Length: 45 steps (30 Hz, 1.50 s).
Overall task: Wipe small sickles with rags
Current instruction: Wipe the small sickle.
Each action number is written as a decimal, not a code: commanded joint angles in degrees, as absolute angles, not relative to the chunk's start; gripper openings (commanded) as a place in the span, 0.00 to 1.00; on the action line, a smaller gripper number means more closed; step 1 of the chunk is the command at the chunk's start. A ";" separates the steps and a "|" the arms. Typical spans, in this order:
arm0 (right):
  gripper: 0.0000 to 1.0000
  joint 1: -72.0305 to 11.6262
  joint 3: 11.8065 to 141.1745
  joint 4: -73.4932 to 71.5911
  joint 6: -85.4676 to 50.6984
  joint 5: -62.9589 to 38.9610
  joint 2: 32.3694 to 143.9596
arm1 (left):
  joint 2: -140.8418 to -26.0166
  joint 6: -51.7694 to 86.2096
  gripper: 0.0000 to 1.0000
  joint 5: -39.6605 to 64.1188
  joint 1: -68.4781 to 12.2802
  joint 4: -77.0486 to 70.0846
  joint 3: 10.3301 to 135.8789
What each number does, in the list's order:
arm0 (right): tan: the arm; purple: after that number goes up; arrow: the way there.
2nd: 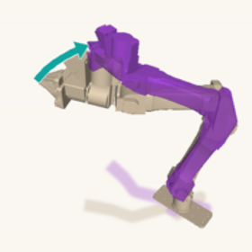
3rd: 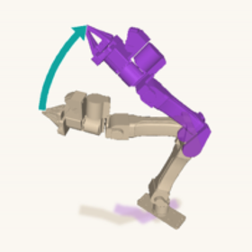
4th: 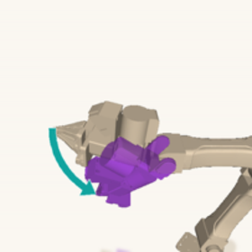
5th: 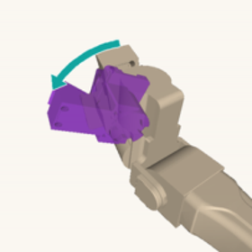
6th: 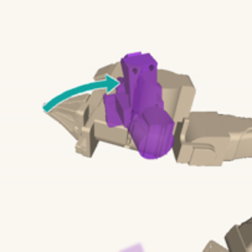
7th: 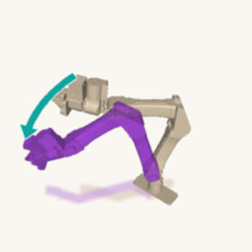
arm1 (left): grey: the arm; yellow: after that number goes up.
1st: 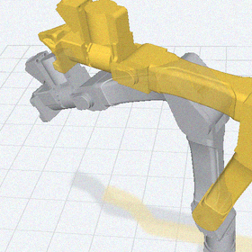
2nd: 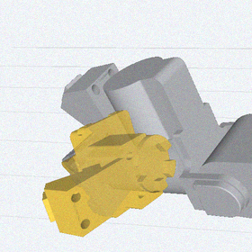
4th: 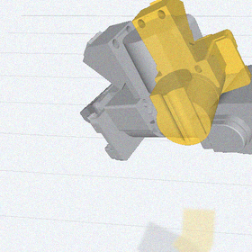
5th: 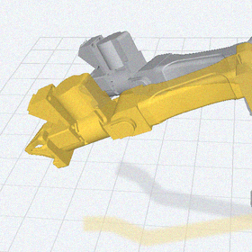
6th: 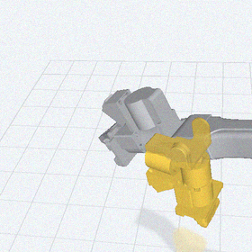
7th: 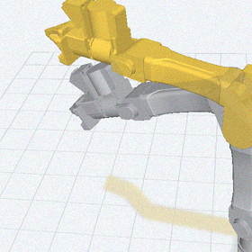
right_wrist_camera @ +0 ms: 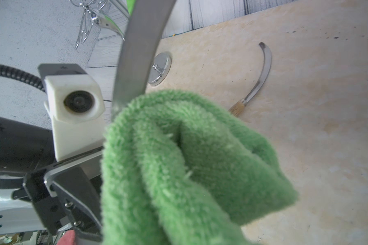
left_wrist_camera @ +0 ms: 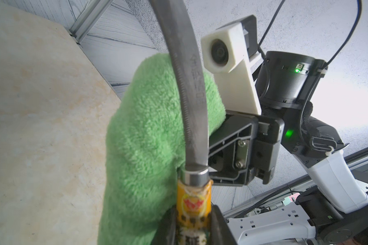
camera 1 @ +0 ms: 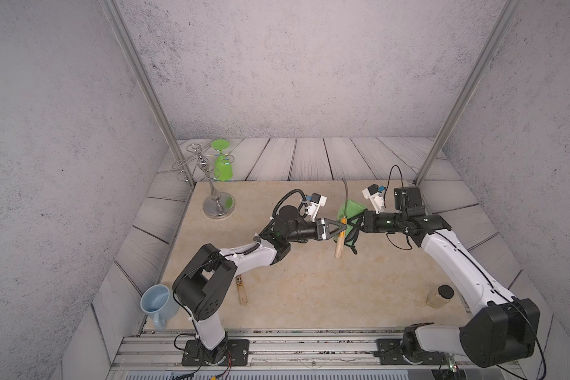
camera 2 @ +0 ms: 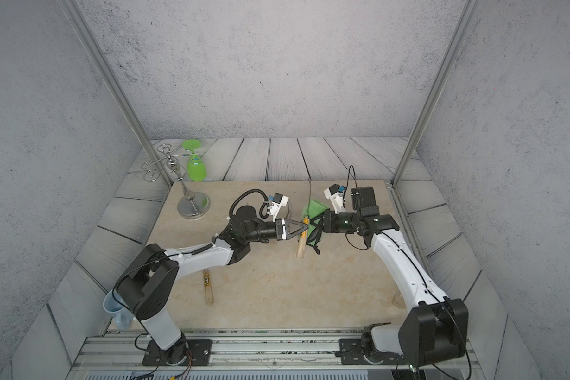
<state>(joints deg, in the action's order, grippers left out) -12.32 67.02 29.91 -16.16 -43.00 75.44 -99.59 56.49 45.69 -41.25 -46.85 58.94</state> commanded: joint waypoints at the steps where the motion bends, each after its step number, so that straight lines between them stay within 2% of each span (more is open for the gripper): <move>1: 0.27 -13.43 67.99 29.43 -15.35 -46.70 75.09 | -99.77 54.50 0.00 45.38 -41.04 -46.67 60.99; 10: 0.27 -15.07 64.72 29.17 -16.63 -47.81 69.81 | -99.03 49.53 0.00 41.93 -40.61 -39.57 62.17; 31: 0.24 -18.45 54.77 29.22 -17.80 -50.82 61.86 | -101.51 51.95 0.00 41.58 -37.74 -40.36 69.52; 38: 0.18 -18.35 53.82 31.99 -16.89 -43.91 61.01 | -98.70 54.06 0.00 42.67 -35.29 -43.06 65.91; 45: 0.13 -16.97 59.40 33.05 -15.73 -38.49 65.60 | -92.30 53.61 0.00 44.07 -35.00 -43.41 57.10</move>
<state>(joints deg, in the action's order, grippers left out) -17.58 55.99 32.97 -16.84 -41.67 63.75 -95.88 53.19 42.28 -35.09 -39.77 59.37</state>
